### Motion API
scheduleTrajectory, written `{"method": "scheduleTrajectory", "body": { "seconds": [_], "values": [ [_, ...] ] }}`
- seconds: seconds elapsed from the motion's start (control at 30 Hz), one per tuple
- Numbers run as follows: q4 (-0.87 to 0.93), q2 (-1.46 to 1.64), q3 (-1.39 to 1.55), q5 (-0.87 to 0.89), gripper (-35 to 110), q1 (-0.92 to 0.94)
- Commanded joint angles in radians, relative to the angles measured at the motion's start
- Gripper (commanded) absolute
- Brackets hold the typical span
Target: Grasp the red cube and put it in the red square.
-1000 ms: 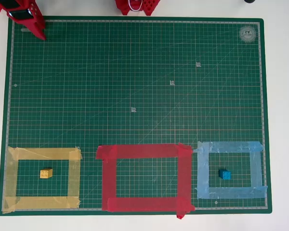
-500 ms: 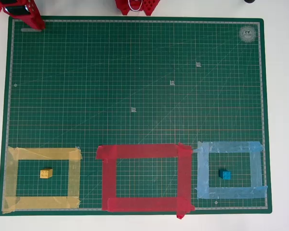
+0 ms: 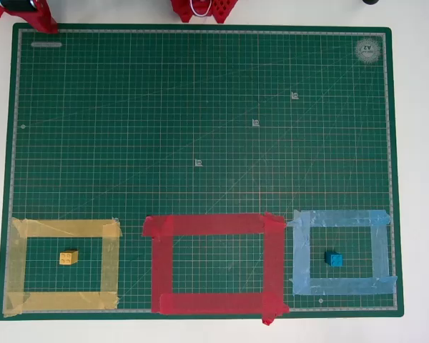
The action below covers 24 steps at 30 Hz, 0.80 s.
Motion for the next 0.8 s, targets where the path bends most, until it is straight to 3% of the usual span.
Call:
{"method": "scheduleTrajectory", "body": {
  "seconds": [0.0,0.2,0.5,0.63,0.77],
  "values": [
    [-0.009,0.133,-0.095,-0.005,-1,-0.107],
    [-0.061,0.075,-0.247,-0.034,0,-0.39],
    [-0.044,-0.428,-0.819,0.002,-1,-0.89],
    [-0.038,-0.541,-0.928,-0.051,-1,-1.089],
    [0.103,-0.535,-0.982,-0.089,0,-1.285]
  ]
}}
